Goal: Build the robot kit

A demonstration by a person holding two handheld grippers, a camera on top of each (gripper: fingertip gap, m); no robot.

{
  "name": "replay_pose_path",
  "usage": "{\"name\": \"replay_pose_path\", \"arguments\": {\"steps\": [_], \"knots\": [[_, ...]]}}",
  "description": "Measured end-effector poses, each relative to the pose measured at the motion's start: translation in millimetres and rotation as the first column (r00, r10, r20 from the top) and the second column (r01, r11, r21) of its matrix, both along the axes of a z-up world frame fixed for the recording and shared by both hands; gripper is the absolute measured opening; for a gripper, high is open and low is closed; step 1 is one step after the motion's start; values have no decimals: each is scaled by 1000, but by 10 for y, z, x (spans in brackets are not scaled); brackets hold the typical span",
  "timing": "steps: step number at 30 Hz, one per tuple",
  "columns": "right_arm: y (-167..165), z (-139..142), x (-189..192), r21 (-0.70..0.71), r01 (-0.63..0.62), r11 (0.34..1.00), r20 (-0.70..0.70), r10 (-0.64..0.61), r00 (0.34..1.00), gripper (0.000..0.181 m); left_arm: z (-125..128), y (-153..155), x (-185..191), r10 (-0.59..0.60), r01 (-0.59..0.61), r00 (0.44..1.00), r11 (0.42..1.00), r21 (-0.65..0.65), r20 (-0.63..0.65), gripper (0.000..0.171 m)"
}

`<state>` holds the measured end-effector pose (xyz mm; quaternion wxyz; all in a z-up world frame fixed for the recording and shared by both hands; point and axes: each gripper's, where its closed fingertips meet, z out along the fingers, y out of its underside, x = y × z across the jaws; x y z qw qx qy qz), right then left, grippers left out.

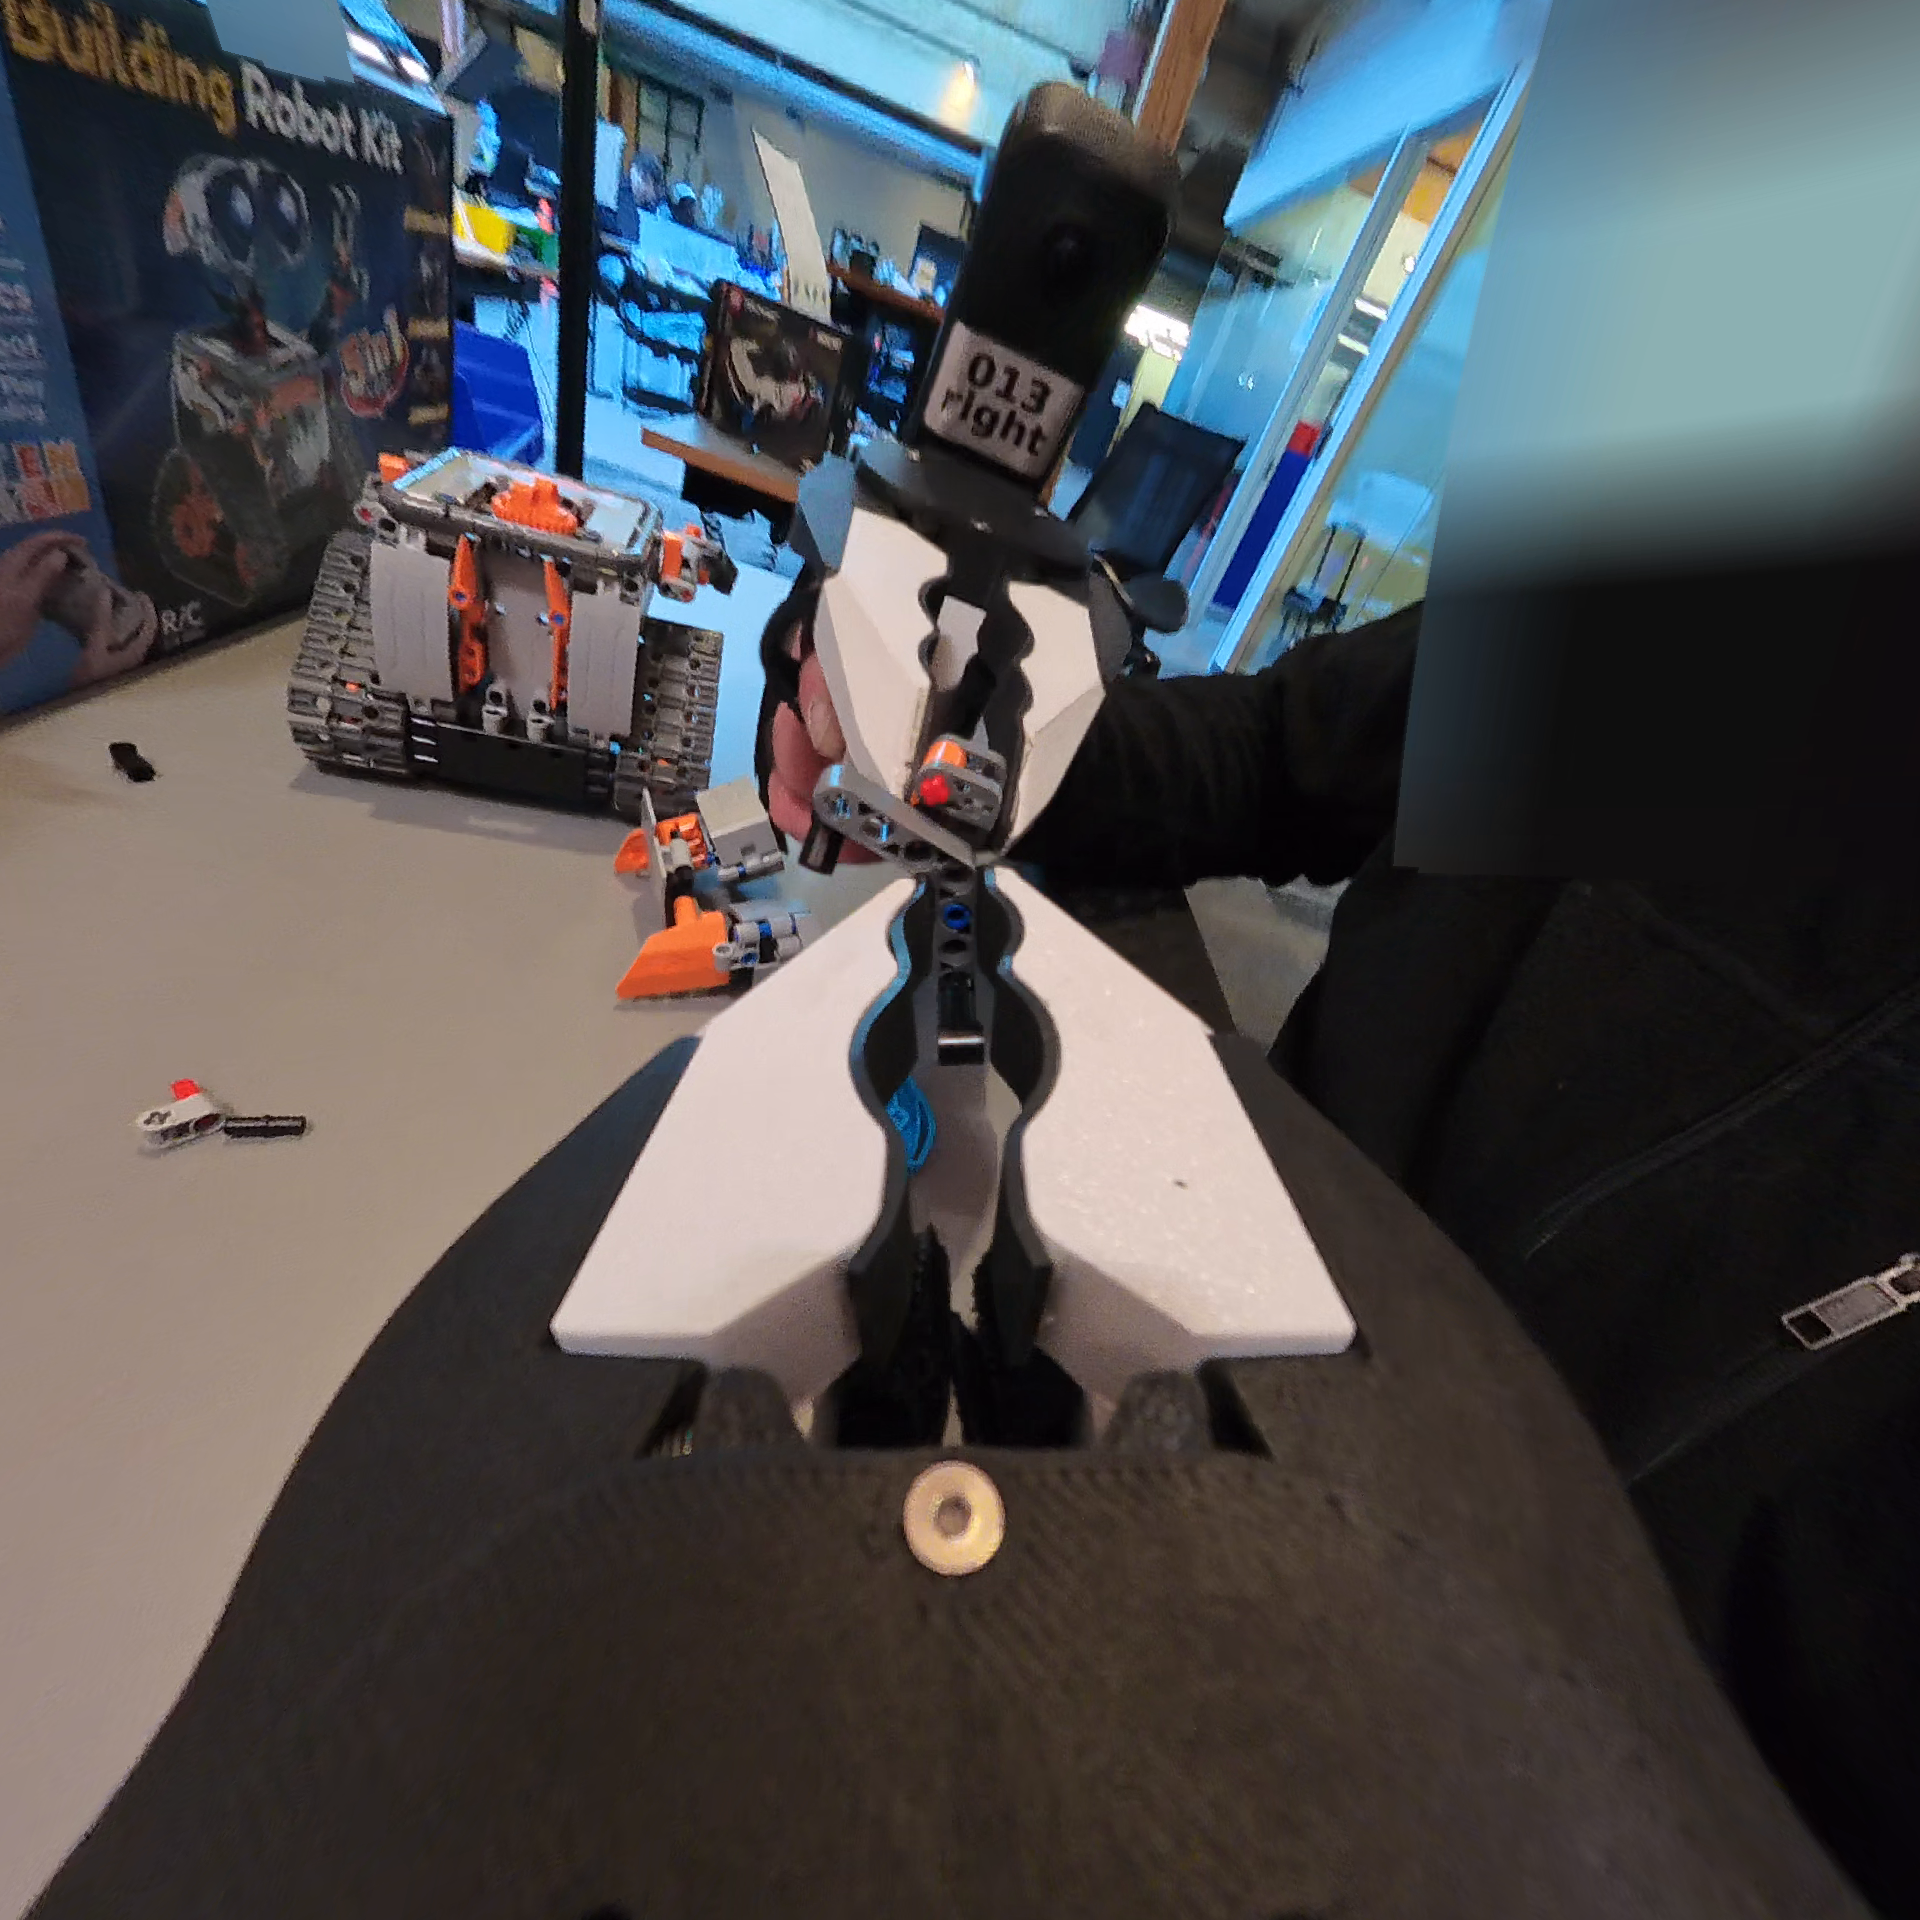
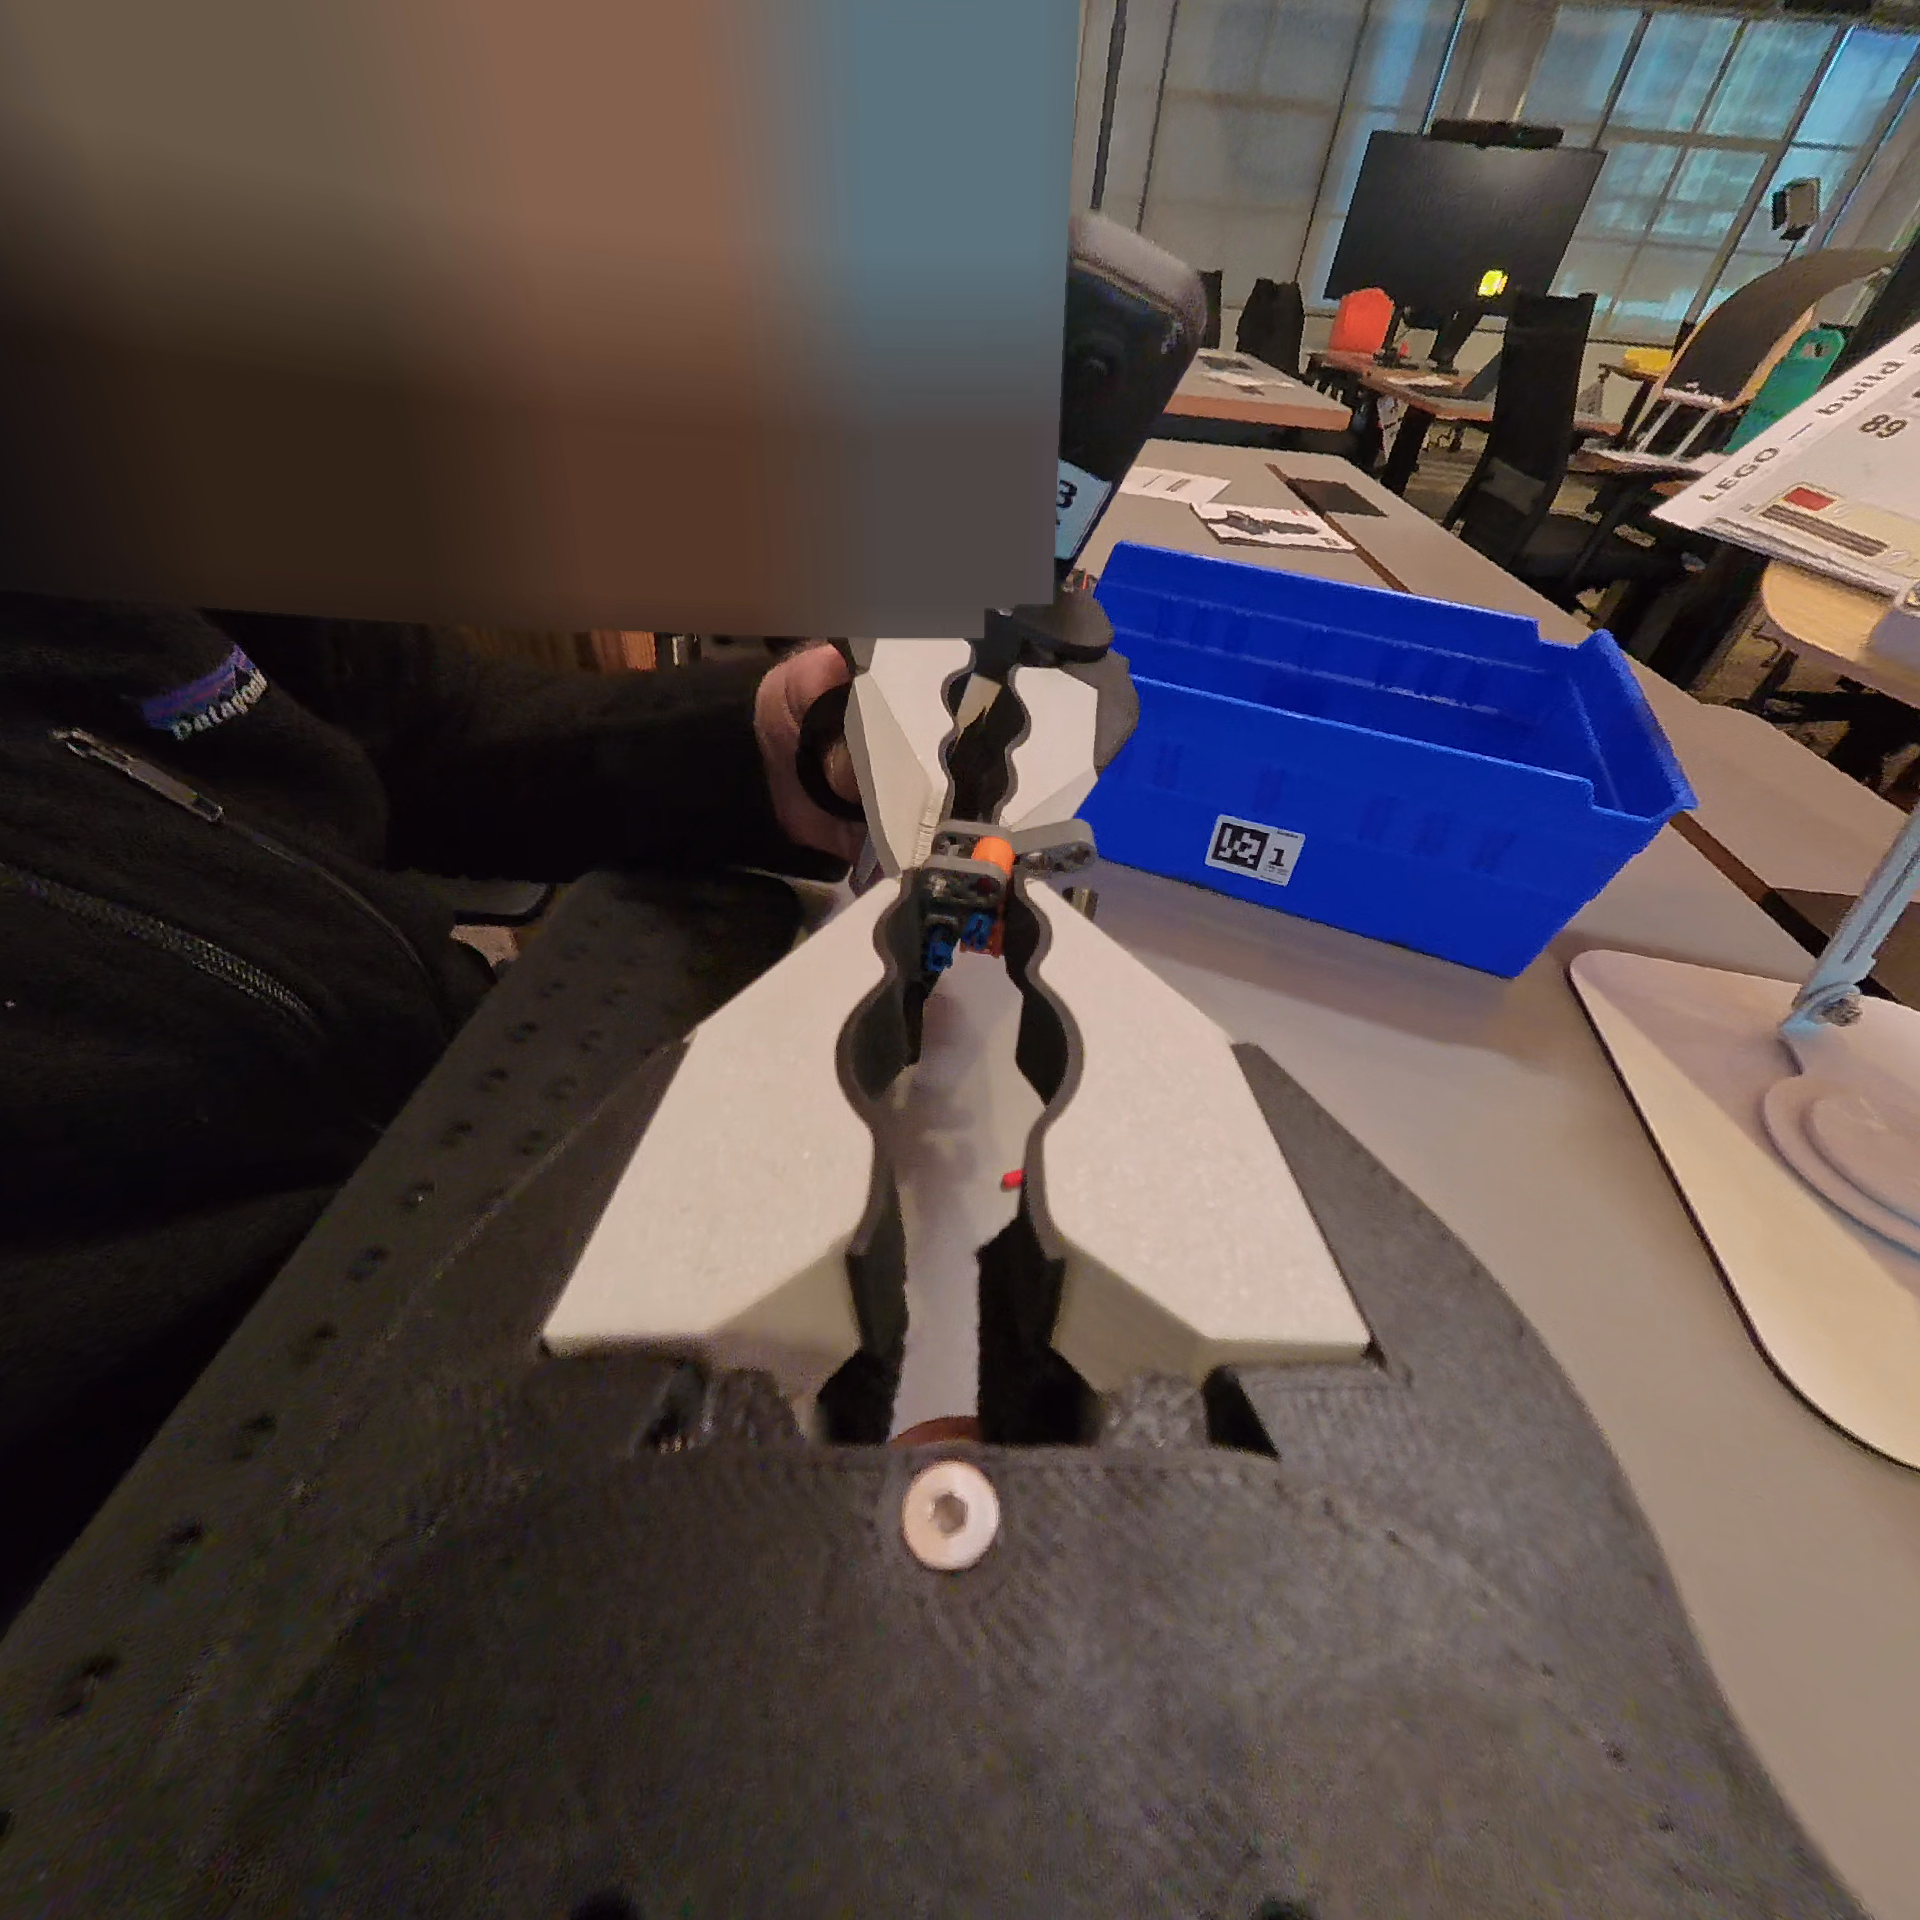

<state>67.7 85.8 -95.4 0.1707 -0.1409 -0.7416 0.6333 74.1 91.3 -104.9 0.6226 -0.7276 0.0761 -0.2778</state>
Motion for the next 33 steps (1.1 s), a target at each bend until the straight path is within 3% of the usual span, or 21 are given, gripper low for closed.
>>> {"name": "replay_pose_path", "arguments": {"steps": [7, 14, 18, 20, 28, 33], "knots": [[-13, -45, 33, 50, -27, 998, -18, 28, 999, 14, -49, 9, 51, -42, 40, 998, 998, -50, -43, 6], [-19, -102, 91, -12, -144, 989, 110, 145, 983, 14, -112, -3, 133, -128, 125, 991, 989, -73, -41, 5], [36, -80, -17, -19, -89, 996, 121, 91, 989, 16, -131, 41, 20, -64, 62, 997, 997, -56, -49, 6], [123, -15, -56, -33, -54, 998, 113, 57, 992, 30, -131, 67, -7, -34, 31, 998, 998, -51, -53, 6], [200, -79, -91, 3, 3, 1000, 120, -3, 993, 13, -82, 165, -69, 48, -51, 996, 998, -29, -78, 6], [212, -96, -55, 19, -6, 1000, 119, 4, 993, 13, -97, 193, -45, 67, -74, 986, 997, -37, -149, 6]]}}
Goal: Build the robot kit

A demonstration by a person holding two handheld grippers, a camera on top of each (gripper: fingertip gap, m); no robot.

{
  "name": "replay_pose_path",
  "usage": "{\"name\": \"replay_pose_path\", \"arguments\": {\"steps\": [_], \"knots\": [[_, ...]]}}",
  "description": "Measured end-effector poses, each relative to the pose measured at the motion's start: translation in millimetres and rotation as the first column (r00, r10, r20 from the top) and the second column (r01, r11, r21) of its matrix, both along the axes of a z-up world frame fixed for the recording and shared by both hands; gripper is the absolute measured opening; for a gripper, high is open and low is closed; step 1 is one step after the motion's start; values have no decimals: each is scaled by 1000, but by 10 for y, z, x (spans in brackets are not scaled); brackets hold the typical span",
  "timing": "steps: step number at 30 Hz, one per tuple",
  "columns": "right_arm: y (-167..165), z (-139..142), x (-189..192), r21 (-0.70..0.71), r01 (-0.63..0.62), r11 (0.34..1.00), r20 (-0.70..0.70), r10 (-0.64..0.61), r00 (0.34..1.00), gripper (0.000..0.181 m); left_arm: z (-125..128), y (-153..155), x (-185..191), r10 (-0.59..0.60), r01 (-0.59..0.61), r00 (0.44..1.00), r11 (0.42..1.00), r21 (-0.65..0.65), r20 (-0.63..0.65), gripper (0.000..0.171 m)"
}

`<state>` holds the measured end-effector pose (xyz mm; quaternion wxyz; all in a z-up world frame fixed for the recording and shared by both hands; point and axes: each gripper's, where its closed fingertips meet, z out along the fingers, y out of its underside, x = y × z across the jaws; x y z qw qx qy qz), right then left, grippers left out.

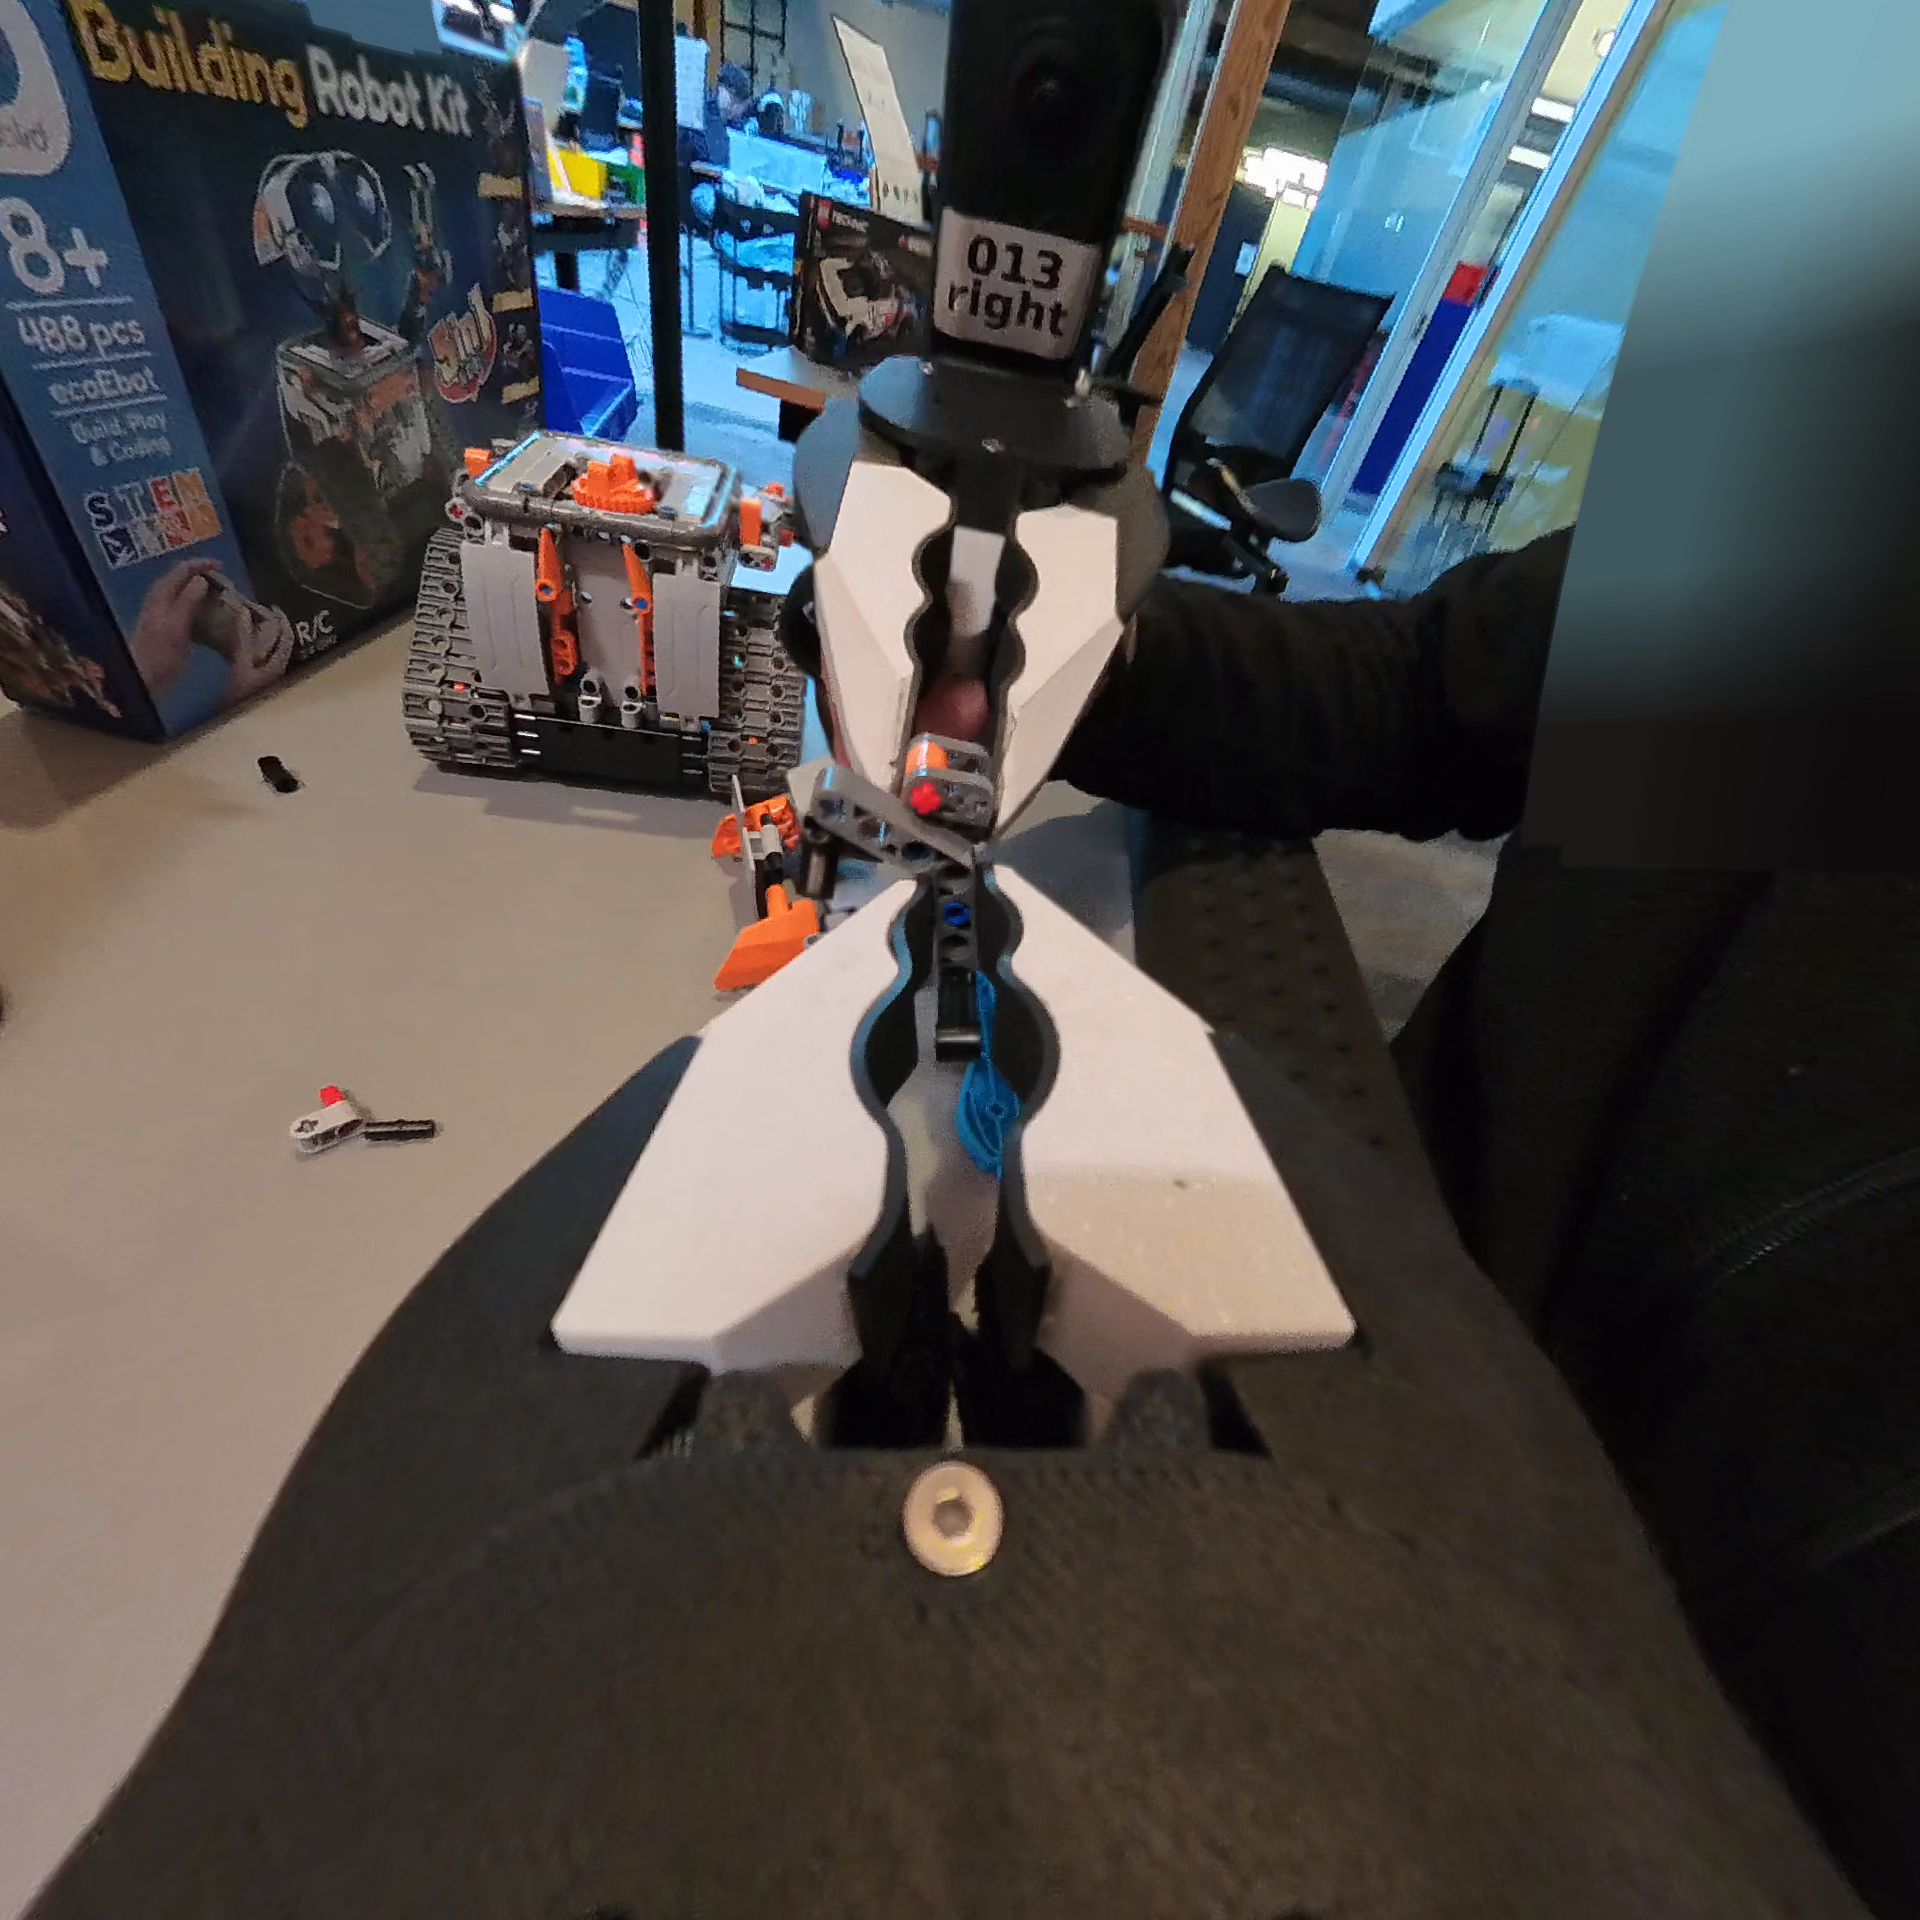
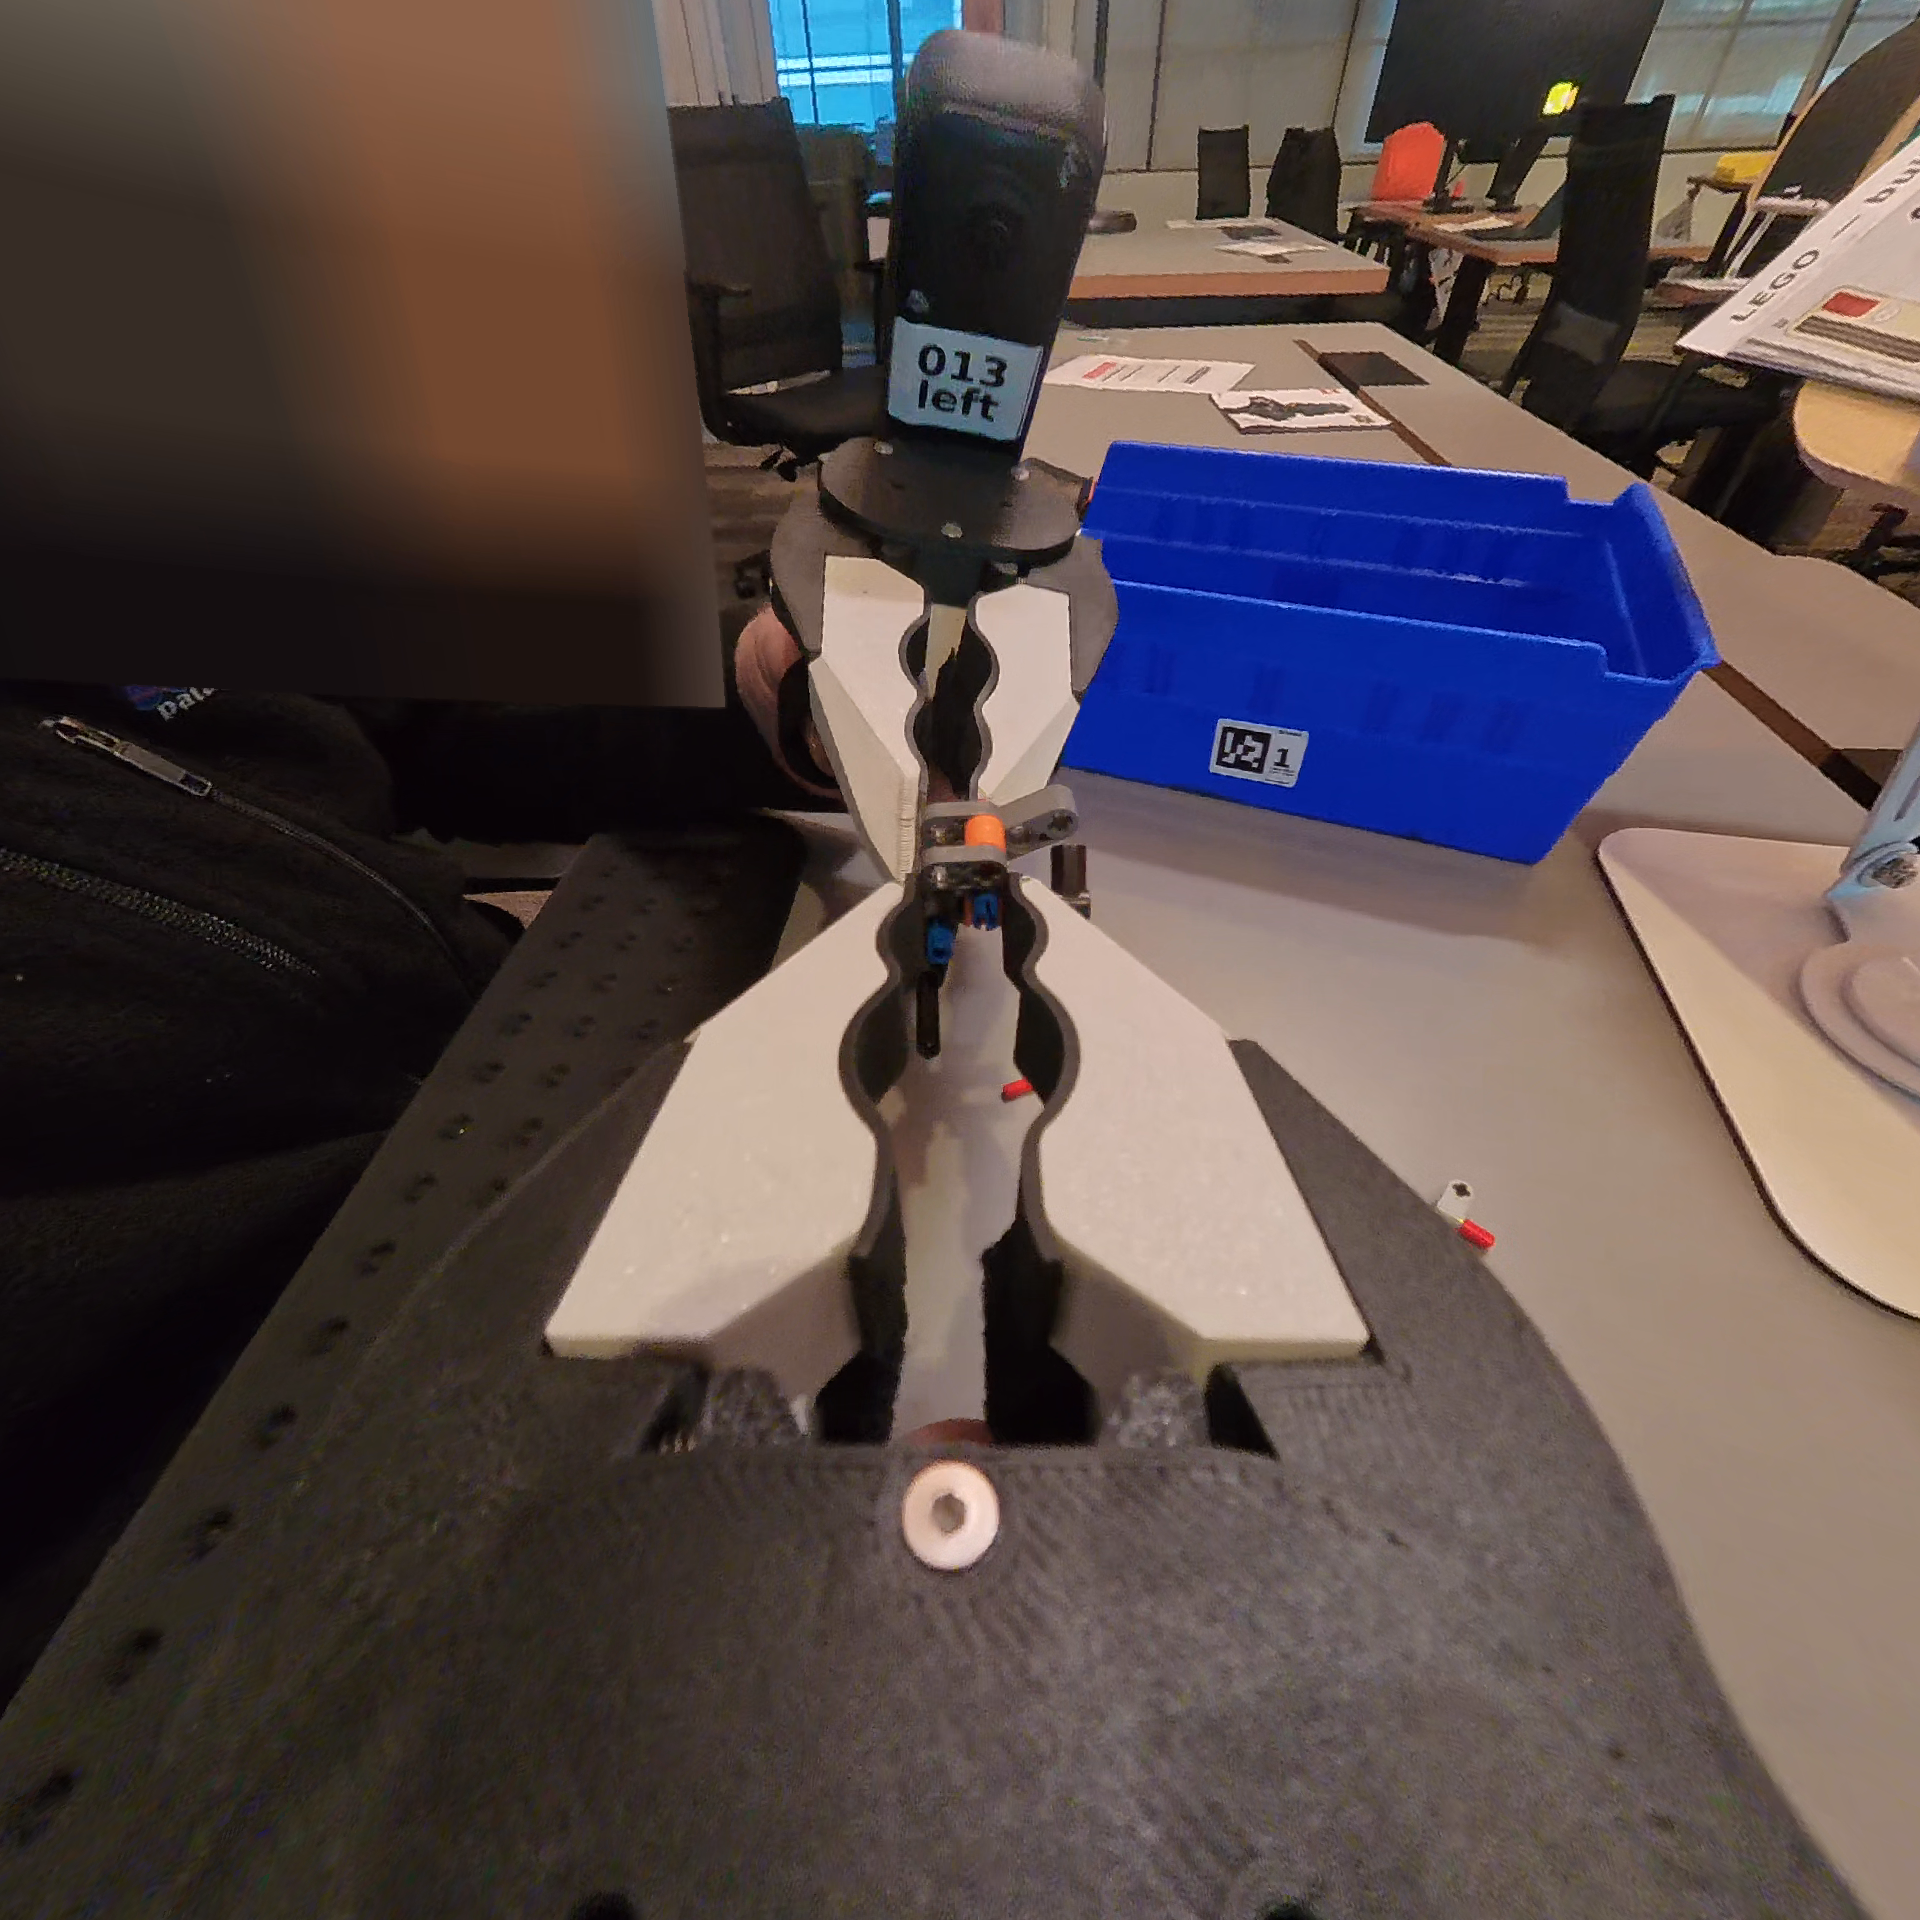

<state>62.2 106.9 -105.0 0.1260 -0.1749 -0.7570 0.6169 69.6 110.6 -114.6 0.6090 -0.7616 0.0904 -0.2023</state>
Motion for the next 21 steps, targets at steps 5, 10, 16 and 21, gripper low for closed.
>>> {"name": "replay_pose_path", "arguments": {"steps": [5, 10, 16, 21], "knots": [[-1, -28, 5, 47, -6, 999, -5, 6, 1000, 13, -28, 4, 11, 4, -8, 996, 999, -42, -92, 5], [-1, -96, -19, 119, 5, 993, -14, -3, 1000, 12, -116, 11, -16, 13, -32, 980, 995, -94, -199, 5], [70, -155, -169, 316, 186, 930, -234, -113, 966, 13, -205, 82, -182, 122, -151, 944, 986, -72, -307, 9], [206, -163, -303, 465, 428, 775, -488, -179, 854, 13, -116, 69, -258, 210, -218, 939, 976, -1, -272, 23]]}}
